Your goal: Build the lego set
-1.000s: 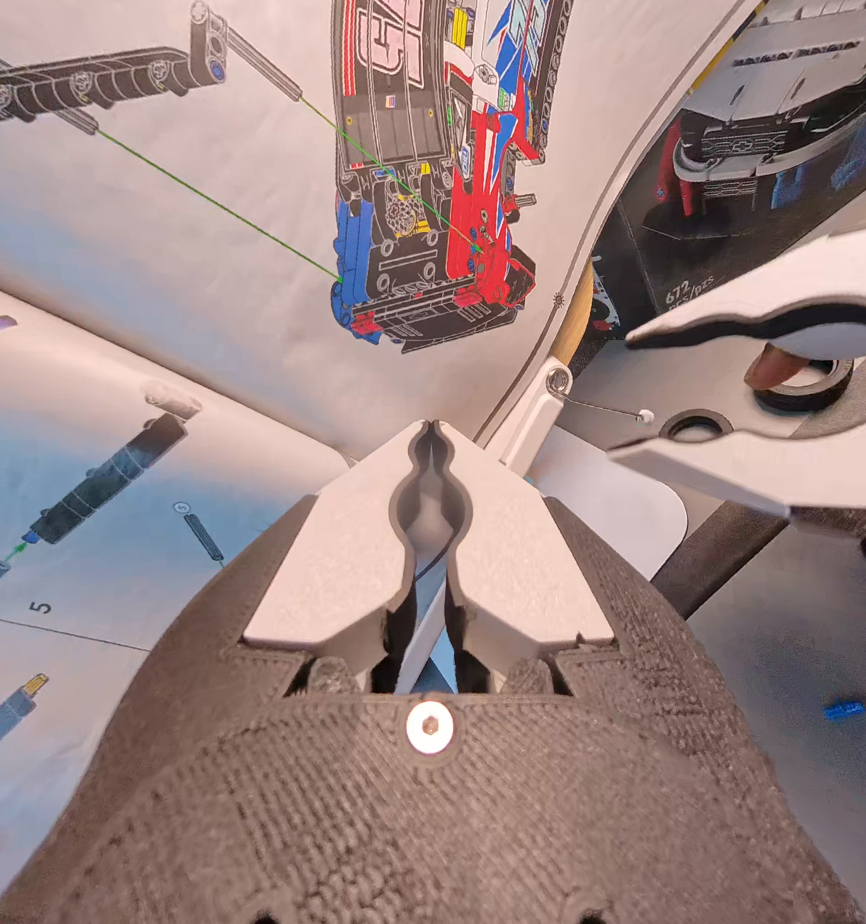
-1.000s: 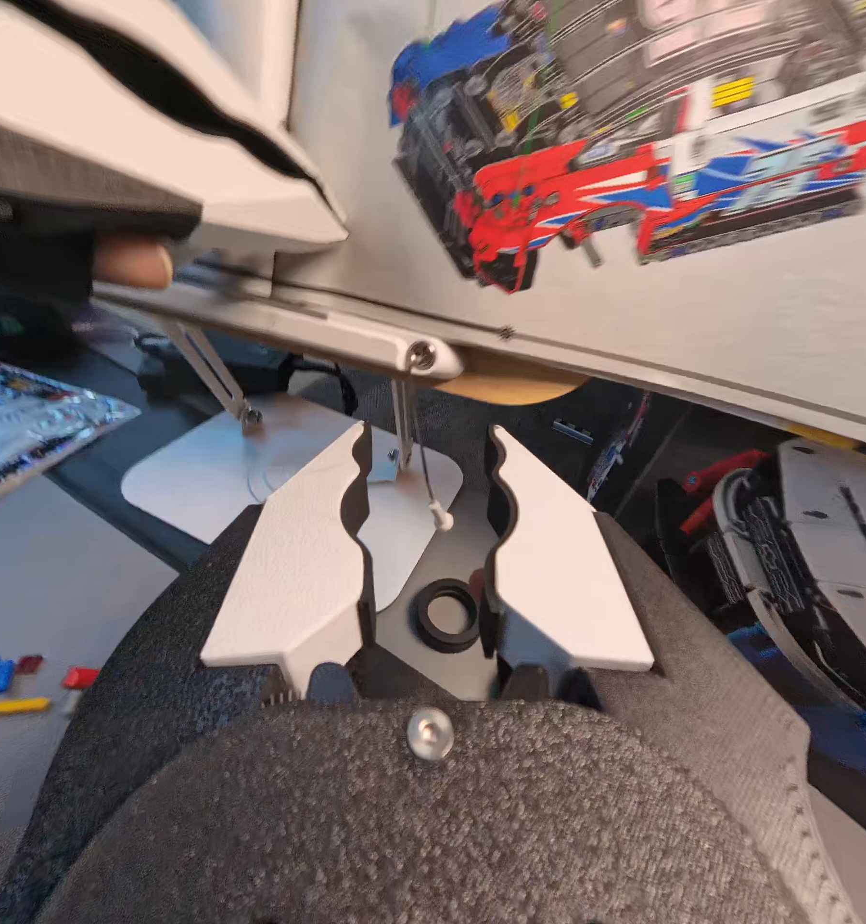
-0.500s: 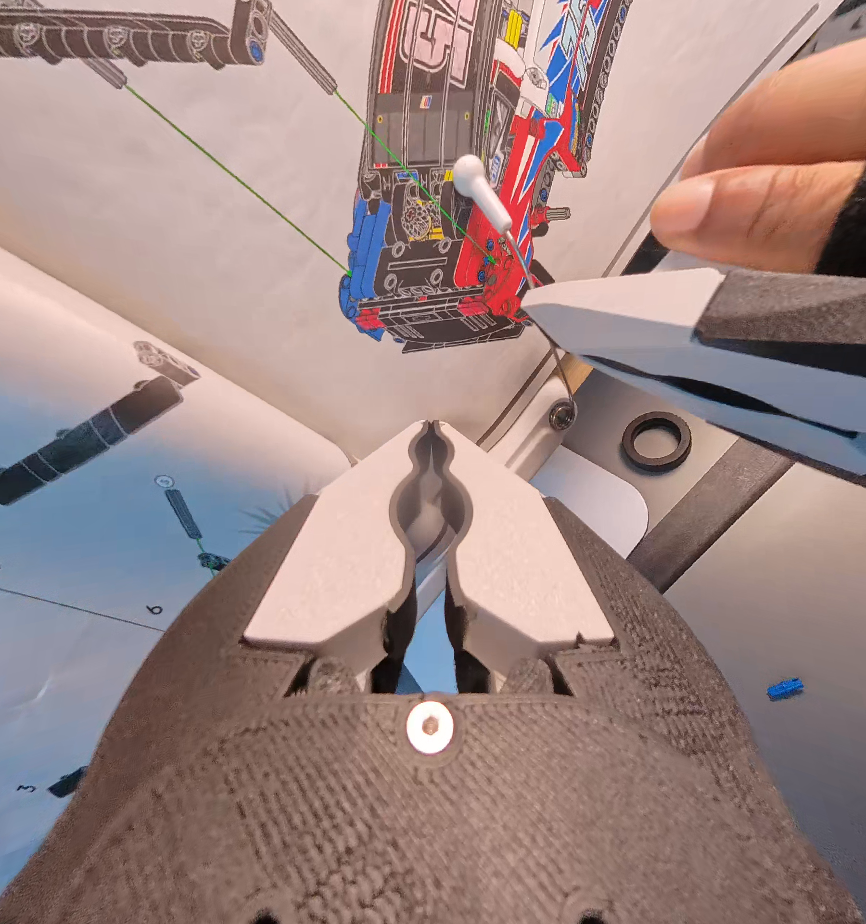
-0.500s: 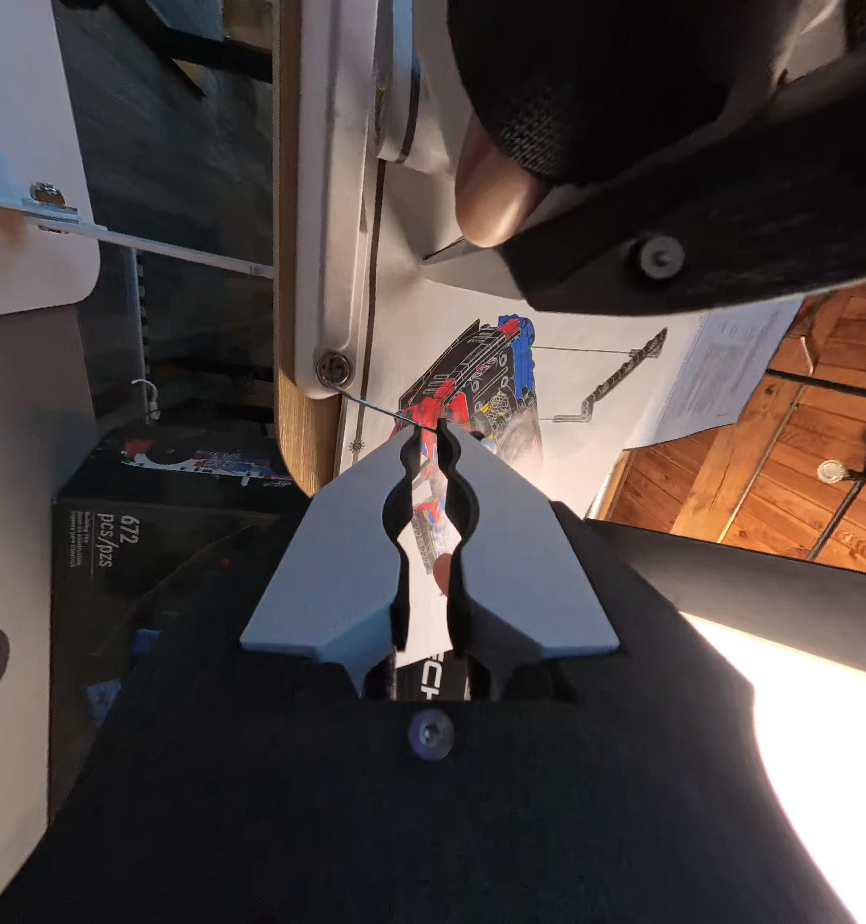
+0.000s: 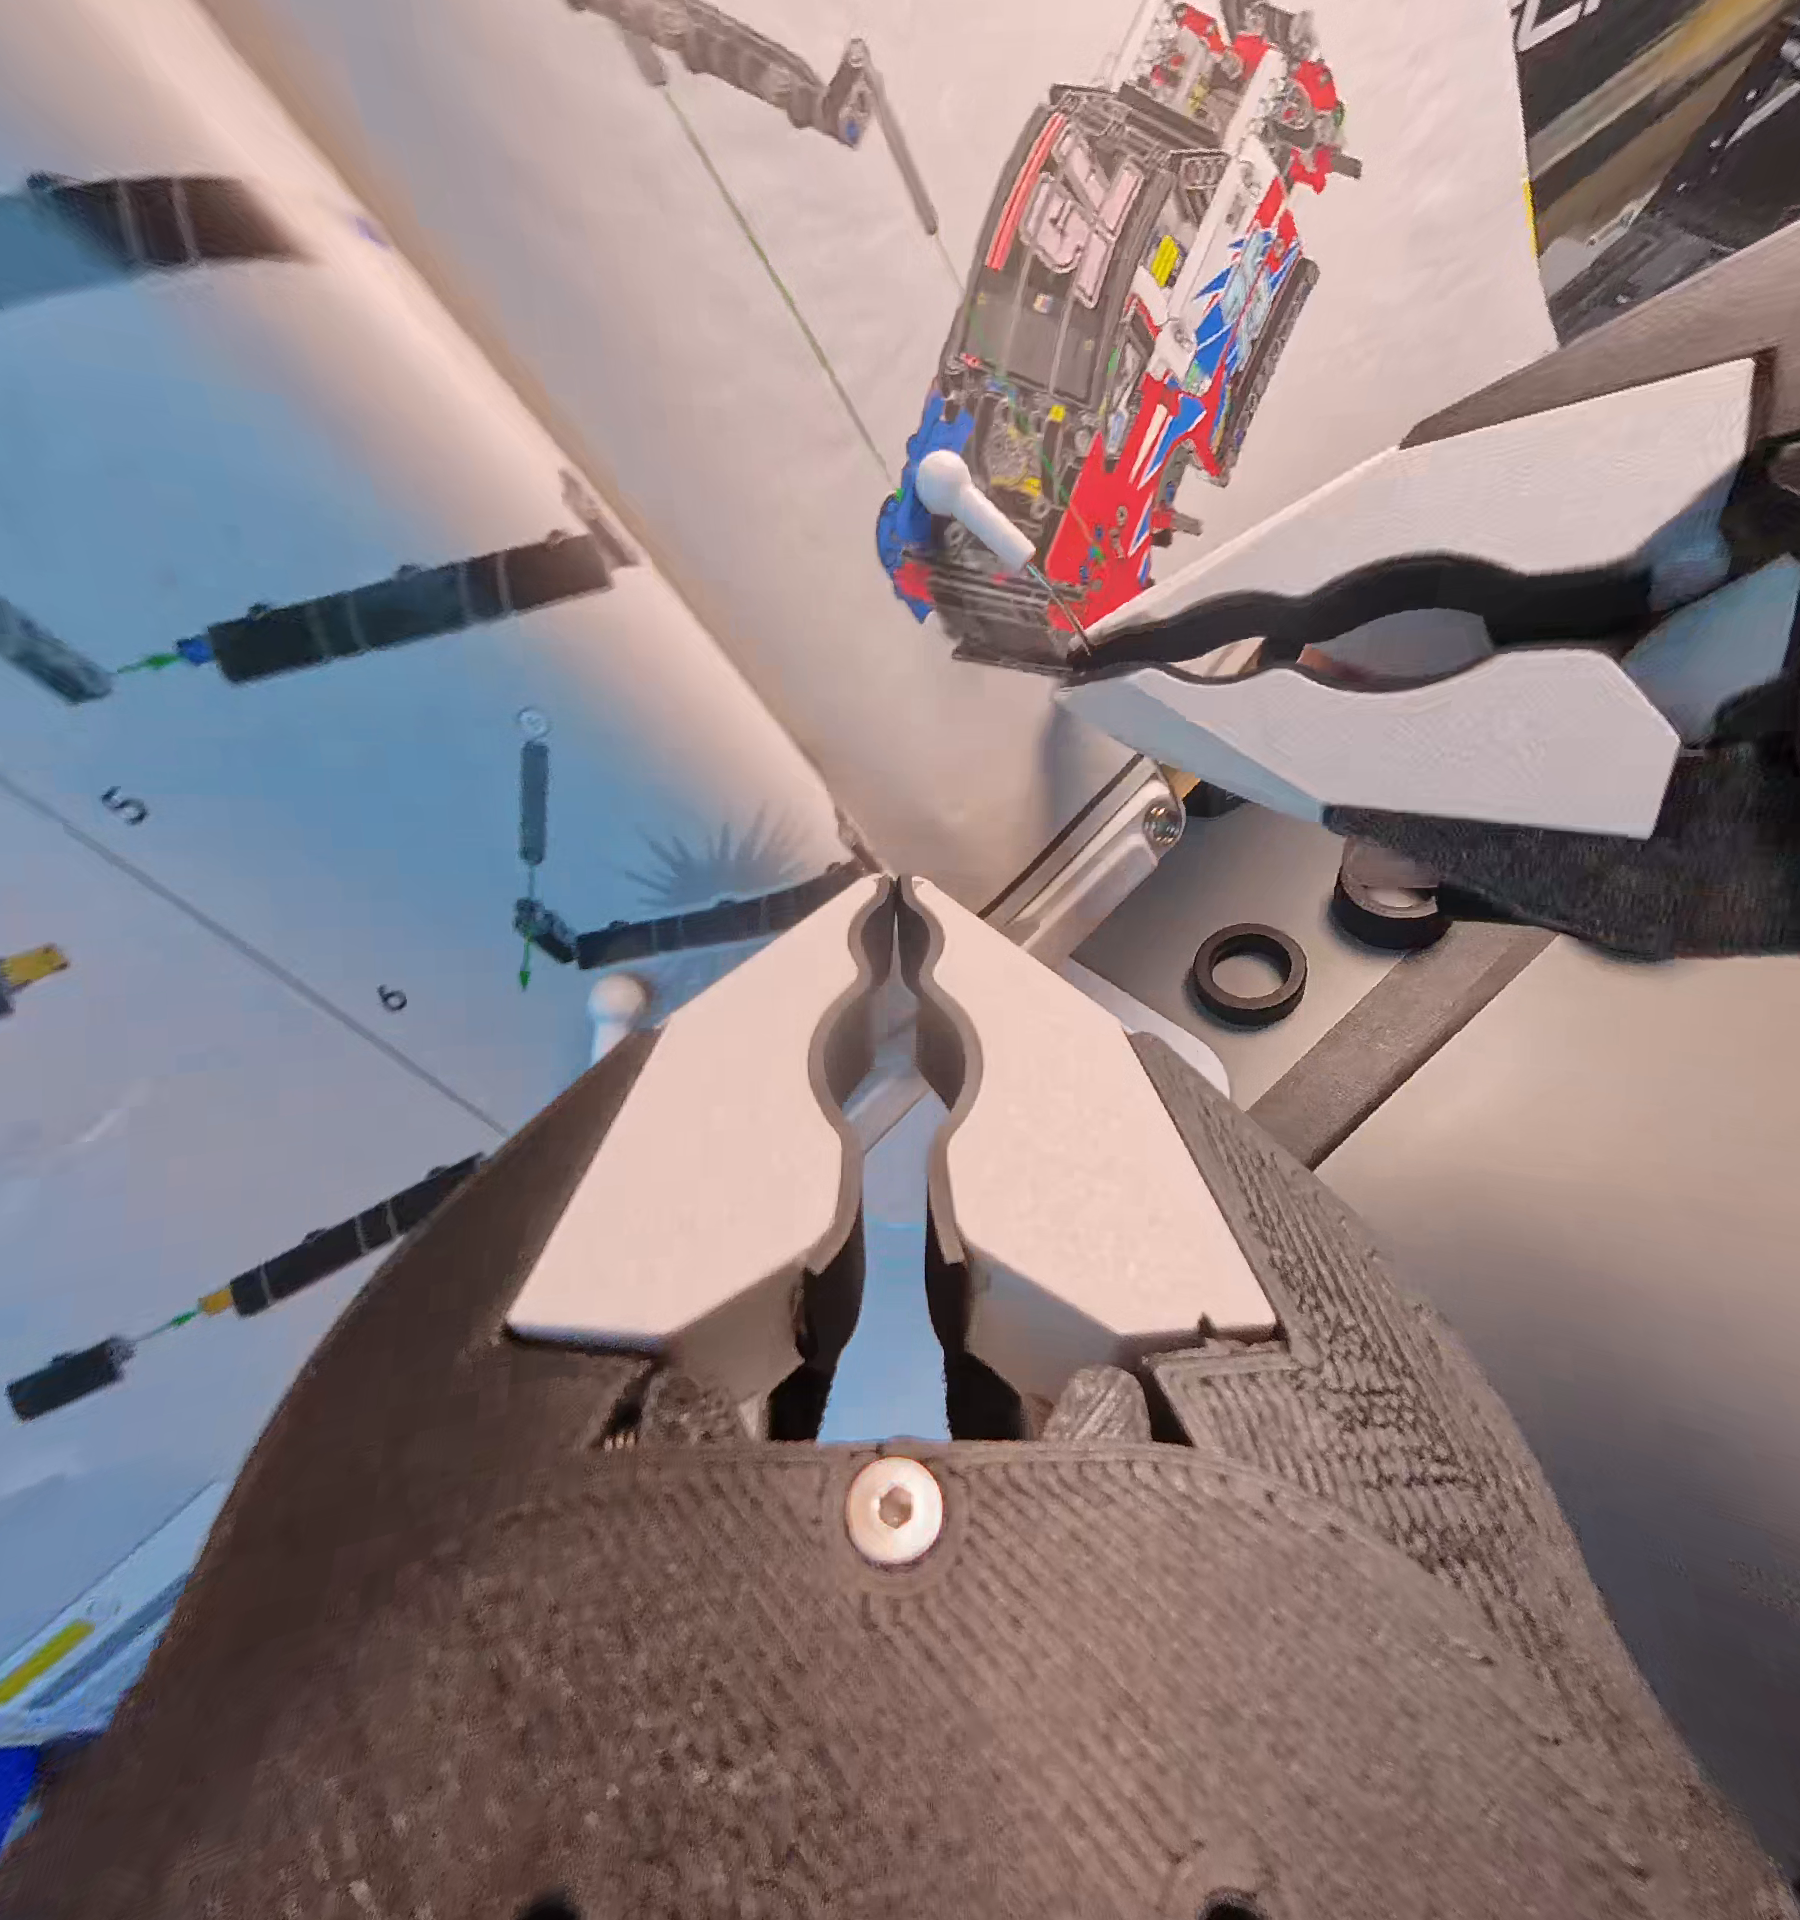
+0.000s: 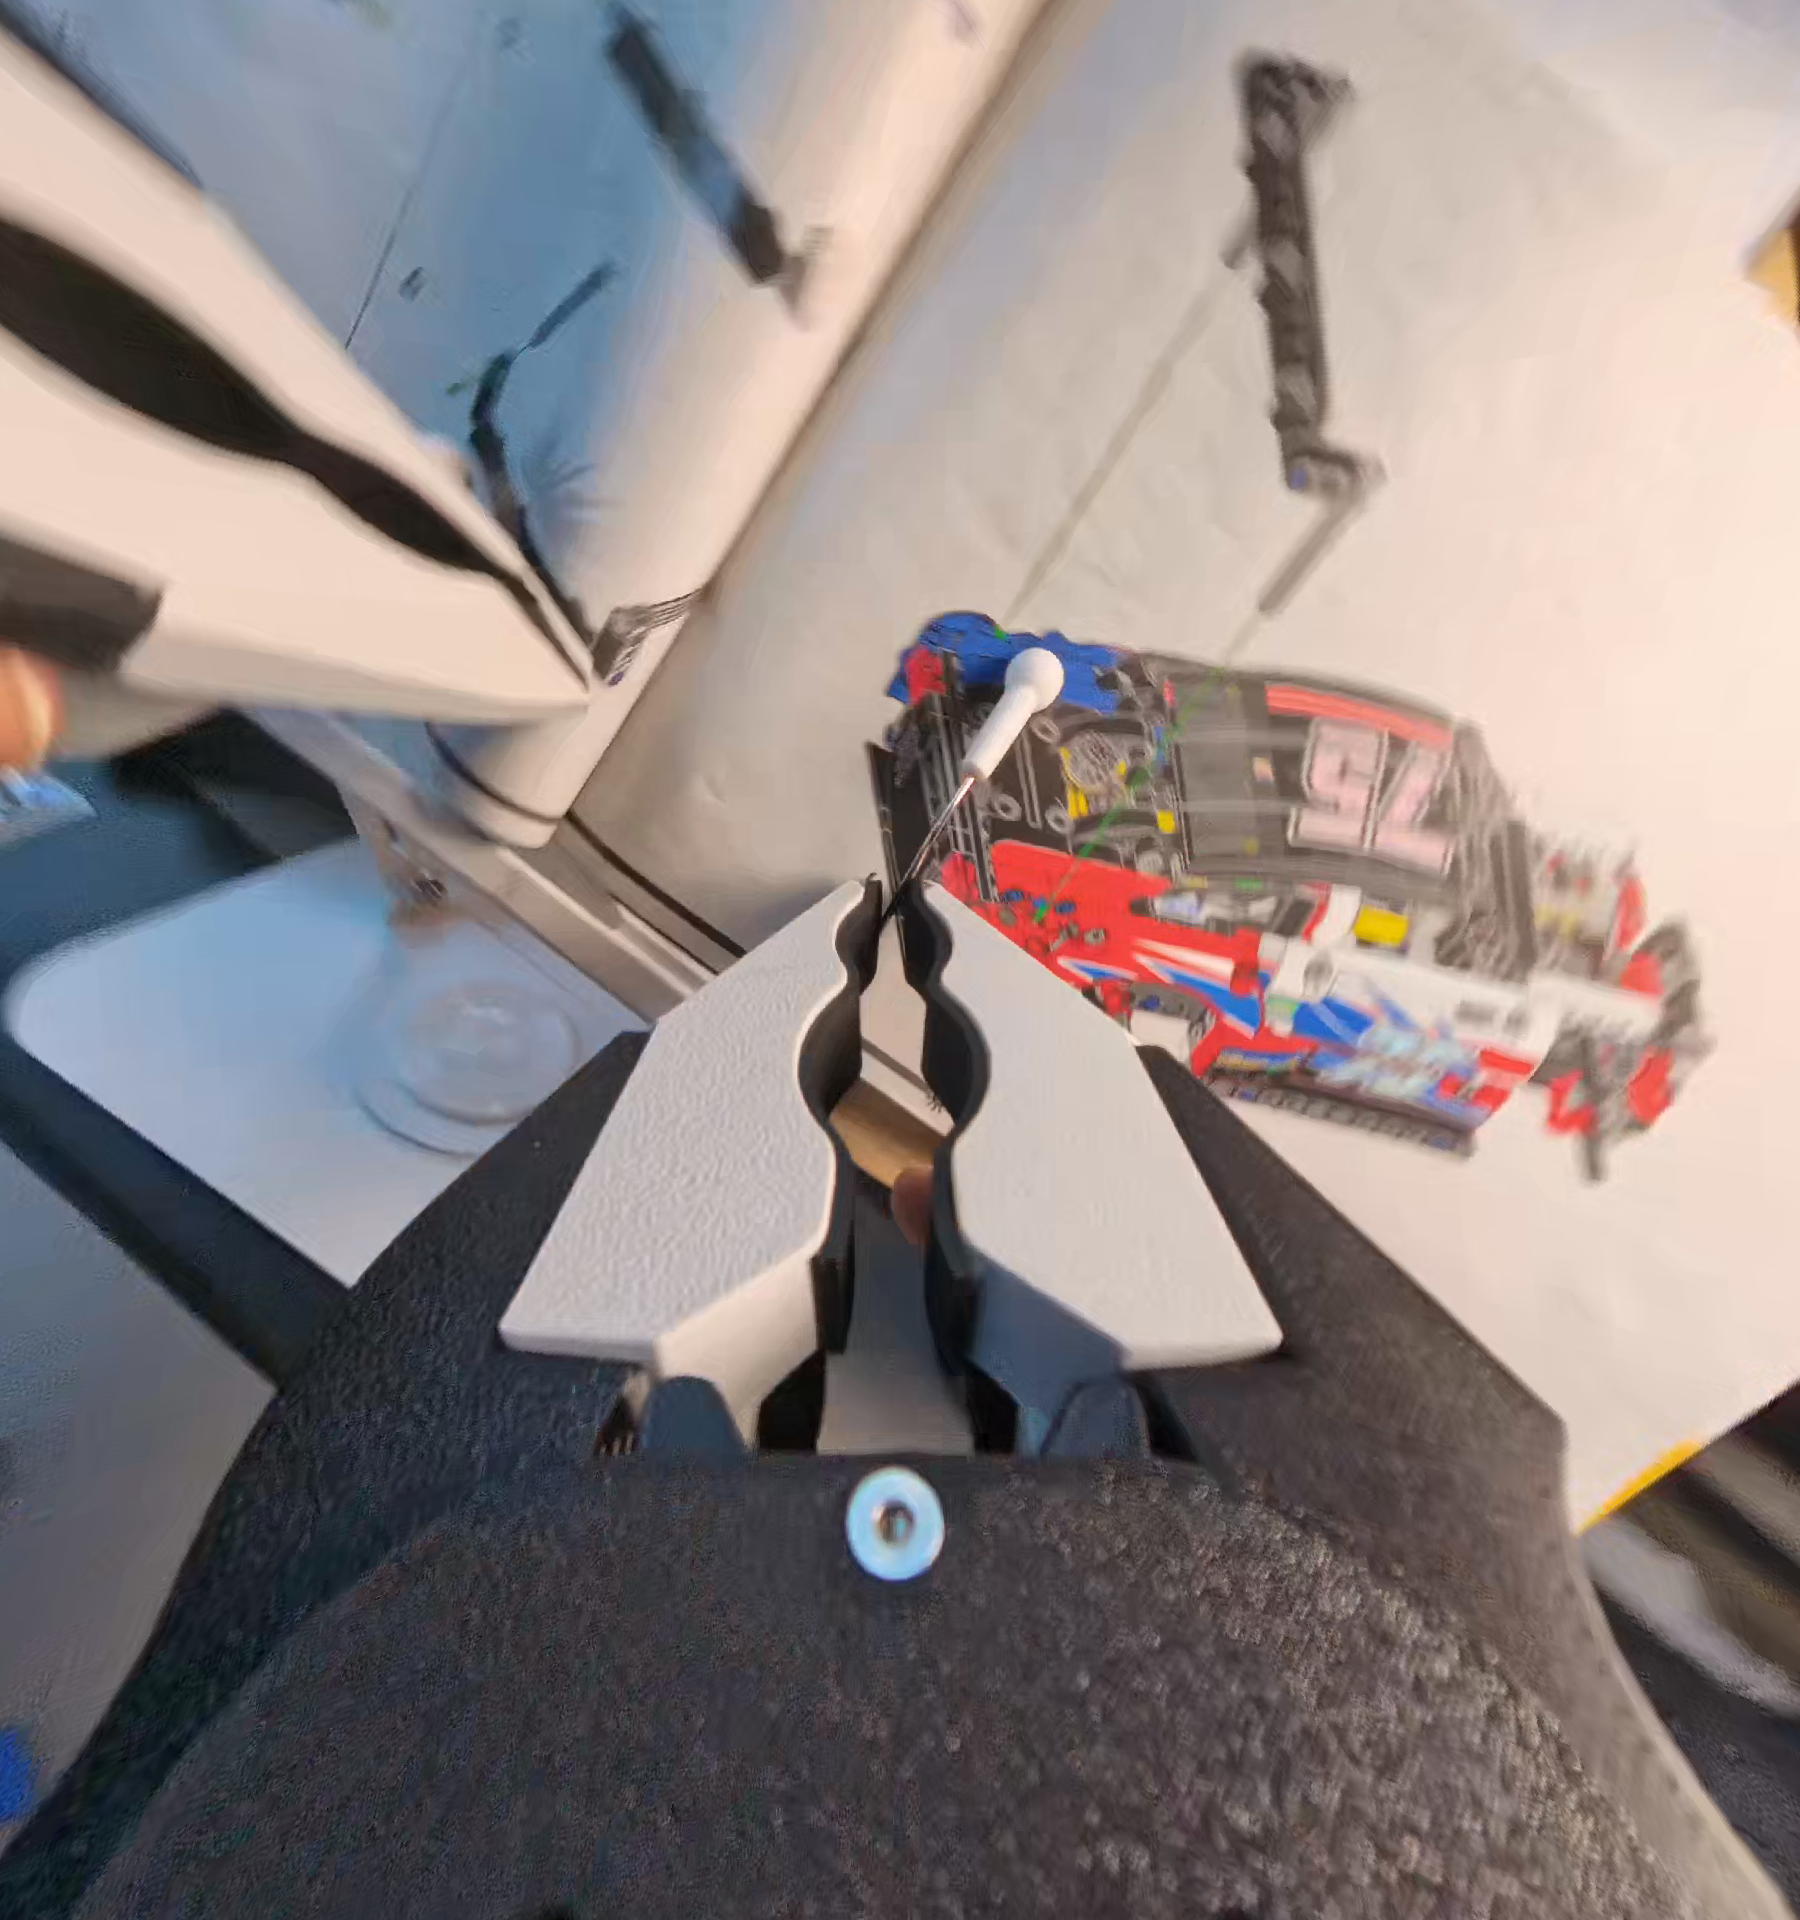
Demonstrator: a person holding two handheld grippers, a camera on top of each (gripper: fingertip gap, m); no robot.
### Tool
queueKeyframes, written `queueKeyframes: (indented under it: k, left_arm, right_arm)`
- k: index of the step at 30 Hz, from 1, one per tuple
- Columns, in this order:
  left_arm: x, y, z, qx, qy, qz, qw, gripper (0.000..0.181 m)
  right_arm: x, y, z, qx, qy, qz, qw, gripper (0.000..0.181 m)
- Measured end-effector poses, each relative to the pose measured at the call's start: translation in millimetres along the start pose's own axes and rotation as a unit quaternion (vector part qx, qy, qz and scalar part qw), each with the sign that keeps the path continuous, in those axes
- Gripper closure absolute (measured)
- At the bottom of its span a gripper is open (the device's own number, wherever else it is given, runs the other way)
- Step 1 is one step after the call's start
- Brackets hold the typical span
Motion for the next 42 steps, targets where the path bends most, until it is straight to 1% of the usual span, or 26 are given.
queueKeyframes:
  k: [1,2,3,6,8,10,12,14,16,18,21,23,24,25,28,32,35,37,39,42]
  left_arm:
    - [4,-4,-4,-0.001,-0.004,0.003,1.0,0.181]
    - [7,-6,-9,-0.006,-0.01,0.006,1.0,0.181]
    - [10,-8,-13,-0.009,-0.012,0.007,1.0,0.181]
    - [17,-16,-24,-0.02,-0.024,0.016,0.999,0.181]
    - [25,-27,-31,-0.029,-0.039,0.025,0.999,0.18]
    - [40,-43,-38,-0.034,-0.068,0.048,0.996,0.177]
    - [62,-59,-44,-0.03,-0.111,0.069,0.991,0.172]
    - [86,-73,-50,-0.025,-0.153,0.093,0.984,0.166]
    - [109,-82,-55,-0.03,-0.188,0.106,0.976,0.164]
    - [125,-91,-55,-0.022,-0.214,0.126,0.968,0.161]
    - [138,-107,-50,-0.029,-0.224,0.168,0.96,0.156]
    - [144,-119,-47,-0.043,-0.222,0.199,0.953,0.153]
    - [147,-124,-47,-0.052,-0.221,0.213,0.95,0.152]
    - [149,-128,-46,-0.061,-0.215,0.22,0.949,0.15]
    - [153,-139,-47,-0.078,-0.207,0.228,0.948,0.142]
    - [159,-146,-44,-0.099,-0.205,0.246,0.942,0.139]
    - [156,-147,-42,-0.108,-0.193,0.257,0.941,0.139]
    - [154,-147,-41,-0.116,-0.189,0.259,0.94,0.144]
    - [155,-147,-39,-0.119,-0.189,0.263,0.939,0.154]
    - [157,-144,-38,-0.123,-0.188,0.256,0.94,0.164]
  right_arm:
    - [-2,0,-8,0.024,-0.101,0.008,0.995,0.179]
    - [-3,1,-14,0.045,-0.17,0.01,0.984,0.179]
    - [-5,3,-18,0.045,-0.187,0.005,0.981,0.18]
    - [-9,4,-14,0.002,-0.128,-0.012,0.992,0.181]
    - [-7,2,-11,-0.014,-0.094,-0.019,0.995,0.179]
    - [-5,-8,-8,-0.018,-0.051,-0.008,0.999,0.161]
    - [2,-23,-3,-0.027,0.035,0.016,0.999,0.153]
    - [19,-32,-1,-0.035,0.121,0.022,0.992,0.14]
    - [37,-32,-7,-0.039,0.138,0.014,0.99,0.133]
    - [46,-29,-20,-0.049,0.119,0.012,0.992,0.131]
    - [40,-34,-42,-0.074,0.132,0.03,0.988,0.13]
    - [32,-50,-59,-0.091,0.157,0.064,0.981,0.127]
    - [30,-61,-68,-0.098,0.173,0.078,0.977,0.122]
    - [28,-74,-77,-0.104,0.189,0.09,0.972,0.116]
    - [25,-119,-94,-0.107,0.202,0.121,0.966,0.111]
    - [29,-175,-103,-0.131,0.224,0.119,0.958,0.115]
    - [45,-207,-106,-0.118,0.24,0.12,0.956,0.121]
    - [60,-220,-109,-0.101,0.243,0.13,0.956,0.129]
    - [71,-224,-110,-0.083,0.223,0.147,0.96,0.14]
    - [73,-222,-103,-0.084,0.209,0.139,0.964,0.141]
Point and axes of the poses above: each gripper's, where its closed fingertips meet, y out along the fingers, x out of its underside, z = x × y across the jaws, the point moved 9 cm from there along -y, back along the fingers, and after that the axes turned 5 degrees about -z, right-handed, at the moved point
